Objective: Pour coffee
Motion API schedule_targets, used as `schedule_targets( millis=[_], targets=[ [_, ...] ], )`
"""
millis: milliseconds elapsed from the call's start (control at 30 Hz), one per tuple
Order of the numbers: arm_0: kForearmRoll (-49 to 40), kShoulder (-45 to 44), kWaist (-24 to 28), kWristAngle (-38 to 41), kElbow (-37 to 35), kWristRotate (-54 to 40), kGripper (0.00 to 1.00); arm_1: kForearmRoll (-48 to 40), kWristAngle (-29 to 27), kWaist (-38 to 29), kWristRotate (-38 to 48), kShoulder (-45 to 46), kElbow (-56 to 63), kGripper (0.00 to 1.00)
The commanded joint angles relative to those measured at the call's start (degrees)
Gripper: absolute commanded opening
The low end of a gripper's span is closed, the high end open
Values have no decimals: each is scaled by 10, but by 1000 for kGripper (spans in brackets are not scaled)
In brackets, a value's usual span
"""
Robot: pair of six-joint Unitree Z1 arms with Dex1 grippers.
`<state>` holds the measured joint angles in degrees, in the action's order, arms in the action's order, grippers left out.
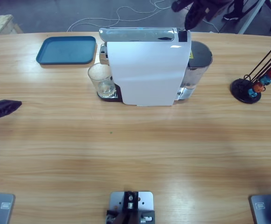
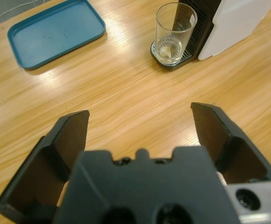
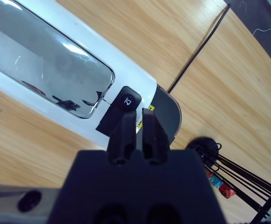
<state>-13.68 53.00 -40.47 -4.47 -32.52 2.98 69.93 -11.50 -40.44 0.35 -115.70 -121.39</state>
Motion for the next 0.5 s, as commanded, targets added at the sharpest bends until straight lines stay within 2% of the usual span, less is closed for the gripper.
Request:
schedule_targets(
  millis=[33, 500],
  targets=[
    [4, 11, 0, -6, 17, 6, 945, 0, -3, -4, -4, -33, -19, 0],
    [4, 12, 0, -6, 17, 6, 945, -8, 9, -4, -1, -50, 0, 0]
  ],
)
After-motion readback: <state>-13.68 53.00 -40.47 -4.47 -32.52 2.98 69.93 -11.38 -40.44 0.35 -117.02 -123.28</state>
